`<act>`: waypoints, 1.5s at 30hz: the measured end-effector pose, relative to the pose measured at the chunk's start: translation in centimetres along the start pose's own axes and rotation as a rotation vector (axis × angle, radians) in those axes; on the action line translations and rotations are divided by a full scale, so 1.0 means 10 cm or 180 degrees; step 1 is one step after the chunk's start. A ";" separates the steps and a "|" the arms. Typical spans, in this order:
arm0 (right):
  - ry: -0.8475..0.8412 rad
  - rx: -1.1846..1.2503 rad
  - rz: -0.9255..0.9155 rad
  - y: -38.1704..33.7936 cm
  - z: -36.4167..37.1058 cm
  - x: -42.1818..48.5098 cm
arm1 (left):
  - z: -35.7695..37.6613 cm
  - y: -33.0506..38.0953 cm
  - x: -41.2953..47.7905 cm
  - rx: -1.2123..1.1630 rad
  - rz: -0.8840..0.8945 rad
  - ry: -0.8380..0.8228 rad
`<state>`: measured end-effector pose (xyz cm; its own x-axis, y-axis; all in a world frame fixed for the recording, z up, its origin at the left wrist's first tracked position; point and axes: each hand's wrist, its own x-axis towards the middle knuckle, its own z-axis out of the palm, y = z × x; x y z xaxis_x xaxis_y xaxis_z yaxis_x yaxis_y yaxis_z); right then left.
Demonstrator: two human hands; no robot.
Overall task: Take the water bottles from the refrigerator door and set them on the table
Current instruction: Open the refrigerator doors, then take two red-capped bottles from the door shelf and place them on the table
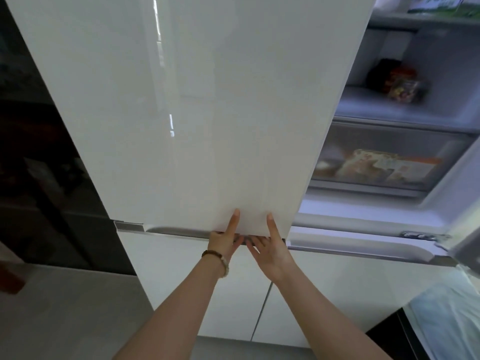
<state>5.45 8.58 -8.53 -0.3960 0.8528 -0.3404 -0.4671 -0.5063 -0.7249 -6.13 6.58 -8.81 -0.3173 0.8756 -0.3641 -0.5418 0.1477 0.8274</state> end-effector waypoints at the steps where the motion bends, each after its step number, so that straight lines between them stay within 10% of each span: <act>1: 0.0014 -0.0014 -0.0020 0.01 0.01 -0.03 | 0.01 -0.01 -0.03 0.0001 0.0031 0.0004; 17: -0.0757 -0.1413 0.1313 0.40 -0.52 -1.65 | -0.48 -0.14 -1.59 0.0726 -0.0052 0.0430; 26: -0.1081 -0.2613 -0.0638 -0.26 0.45 -2.61 | -0.41 0.29 -2.97 0.1086 0.1408 0.1339; 41: -0.2217 -0.3211 -0.0791 0.11 1.51 -3.26 | -0.72 1.63 -4.02 0.2007 0.3486 0.2747; 45: -0.2138 -0.3293 -0.1224 0.04 1.96 -3.16 | -0.92 1.96 -3.94 0.2171 0.3197 0.2920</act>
<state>2.26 -21.04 13.67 -0.8320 0.5370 0.1396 0.0670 0.3470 -0.9355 -11.35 -29.25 17.80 -0.8223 0.1980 0.5335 0.5567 0.0860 0.8262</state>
